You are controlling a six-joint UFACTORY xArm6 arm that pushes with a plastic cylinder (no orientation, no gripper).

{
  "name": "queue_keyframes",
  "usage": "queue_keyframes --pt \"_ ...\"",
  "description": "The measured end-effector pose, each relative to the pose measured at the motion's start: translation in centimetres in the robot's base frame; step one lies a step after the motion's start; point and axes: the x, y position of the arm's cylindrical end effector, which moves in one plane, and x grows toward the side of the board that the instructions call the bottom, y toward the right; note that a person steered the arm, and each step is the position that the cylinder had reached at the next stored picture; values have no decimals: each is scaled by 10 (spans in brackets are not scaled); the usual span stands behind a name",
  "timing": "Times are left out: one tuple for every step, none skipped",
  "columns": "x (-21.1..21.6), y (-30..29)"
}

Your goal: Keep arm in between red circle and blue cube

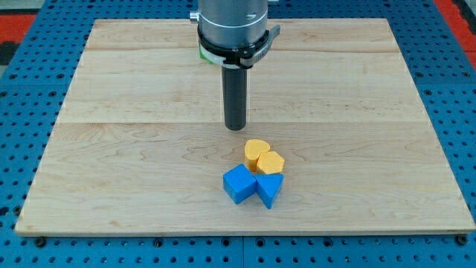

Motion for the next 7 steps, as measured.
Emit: queue_keyframes --pt "0 0" --pt "0 -1" --pt "0 -1" --pt "-1 -1" --pt "-1 0" --pt "-1 1" --pt "-1 1"
